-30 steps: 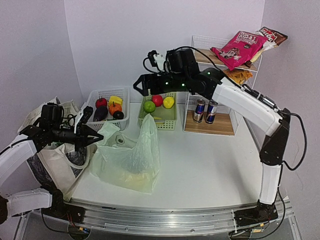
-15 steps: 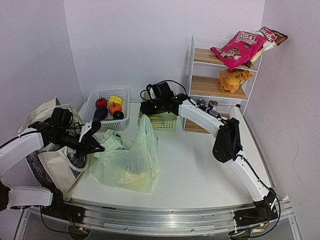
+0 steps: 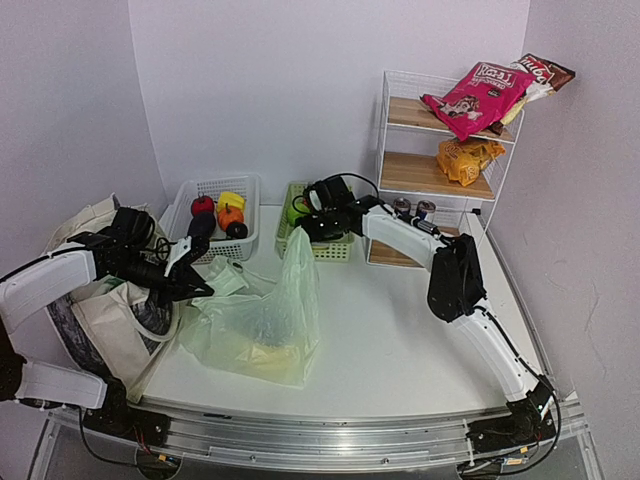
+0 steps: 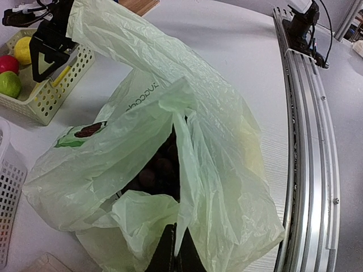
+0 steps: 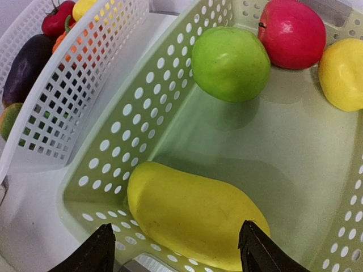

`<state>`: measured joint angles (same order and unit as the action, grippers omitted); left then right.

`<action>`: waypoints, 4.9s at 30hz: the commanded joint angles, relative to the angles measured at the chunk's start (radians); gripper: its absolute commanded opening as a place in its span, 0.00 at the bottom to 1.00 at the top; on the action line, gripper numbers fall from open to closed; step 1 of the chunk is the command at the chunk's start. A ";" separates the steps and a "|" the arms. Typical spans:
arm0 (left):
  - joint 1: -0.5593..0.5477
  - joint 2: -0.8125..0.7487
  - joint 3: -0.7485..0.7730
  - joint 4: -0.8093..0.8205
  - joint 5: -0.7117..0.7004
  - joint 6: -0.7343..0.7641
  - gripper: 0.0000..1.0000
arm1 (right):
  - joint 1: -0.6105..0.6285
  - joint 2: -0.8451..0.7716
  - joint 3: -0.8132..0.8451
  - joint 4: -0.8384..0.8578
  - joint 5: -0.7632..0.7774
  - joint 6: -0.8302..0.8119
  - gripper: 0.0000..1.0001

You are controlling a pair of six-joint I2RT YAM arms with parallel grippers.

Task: Place the mixed food into the grocery bags and tie them

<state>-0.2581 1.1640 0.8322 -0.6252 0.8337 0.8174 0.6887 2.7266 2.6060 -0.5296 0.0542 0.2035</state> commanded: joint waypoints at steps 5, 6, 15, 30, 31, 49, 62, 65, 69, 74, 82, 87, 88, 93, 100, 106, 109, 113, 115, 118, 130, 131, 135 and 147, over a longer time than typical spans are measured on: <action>0.004 -0.028 0.030 0.049 0.014 -0.029 0.00 | -0.001 -0.164 -0.187 -0.079 -0.231 -0.045 0.66; 0.005 -0.033 0.023 0.056 0.017 -0.033 0.00 | 0.000 -0.190 -0.229 -0.097 -0.240 -0.060 0.65; 0.005 -0.021 0.017 0.088 0.030 -0.044 0.00 | 0.042 -0.284 -0.272 -0.207 -0.294 -0.068 0.64; 0.004 -0.021 0.023 0.091 0.036 -0.079 0.00 | 0.027 -0.112 0.029 -0.286 0.173 0.002 0.77; 0.004 -0.019 0.027 0.089 0.037 -0.084 0.00 | 0.025 -0.096 0.039 -0.293 0.173 0.005 0.79; 0.005 0.038 0.086 0.064 0.037 -0.127 0.00 | 0.008 -0.074 0.011 -0.560 -0.022 0.080 0.74; 0.004 0.010 0.111 0.063 0.014 -0.192 0.00 | 0.067 -0.070 -0.055 -0.681 -0.151 0.115 0.74; 0.004 -0.009 0.115 0.058 0.014 -0.217 0.00 | 0.068 -0.065 -0.032 -0.686 -0.268 0.105 0.75; 0.006 -0.022 0.126 0.025 0.022 -0.228 0.00 | 0.072 -0.144 -0.078 -0.687 -0.280 0.071 0.75; 0.006 -0.044 0.115 0.012 0.018 -0.222 0.00 | 0.103 -0.238 -0.125 -0.706 -0.302 0.035 0.75; 0.005 -0.050 0.106 0.023 0.025 -0.226 0.00 | 0.144 -0.220 -0.227 -0.737 -0.310 0.083 0.74; 0.006 -0.057 0.095 0.033 0.025 -0.229 0.00 | 0.148 -0.146 -0.247 -0.735 -0.286 0.086 0.75; 0.005 -0.057 0.095 0.035 0.025 -0.232 0.00 | 0.147 -0.133 -0.249 -0.734 -0.268 0.086 0.75; 0.005 -0.064 0.091 0.041 0.022 -0.240 0.00 | 0.147 -0.095 -0.224 -0.730 -0.183 0.078 0.52; 0.006 -0.069 0.098 0.063 0.023 -0.275 0.00 | 0.133 -0.179 -0.187 -0.724 -0.104 0.034 0.19; 0.004 -0.087 0.124 0.094 0.033 -0.345 0.00 | 0.128 -0.322 -0.160 -0.663 0.018 -0.020 0.09; 0.005 -0.094 0.137 0.105 0.040 -0.386 0.00 | 0.128 -0.403 -0.197 -0.592 0.050 -0.045 0.07; 0.004 -0.102 0.134 0.117 0.051 -0.404 0.00 | 0.128 -0.447 -0.189 -0.535 0.099 -0.069 0.04; 0.006 -0.107 0.131 0.126 0.059 -0.416 0.00 | 0.128 -0.459 -0.159 -0.521 0.120 -0.084 0.03; 0.005 -0.108 0.135 0.140 0.065 -0.446 0.00 | 0.132 -0.477 -0.120 -0.503 0.117 -0.099 0.02; 0.005 -0.156 0.130 0.238 0.060 -0.617 0.00 | 0.329 -0.768 -0.616 0.002 -0.298 -0.019 0.01; 0.005 -0.161 0.128 0.242 0.066 -0.630 0.00 | 0.337 -0.791 -0.712 0.111 -0.313 0.036 0.01; 0.005 -0.184 0.115 0.259 0.116 -0.672 0.00 | 0.370 -0.763 -0.837 0.326 -0.310 0.136 0.00; 0.004 -0.235 0.090 0.291 0.147 -0.734 0.00 | 0.455 -0.643 -0.849 0.299 -0.323 0.044 0.00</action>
<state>-0.2581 0.9509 0.9268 -0.3996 0.9683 0.1259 1.0828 2.1136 1.7972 -0.2465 -0.2468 0.3361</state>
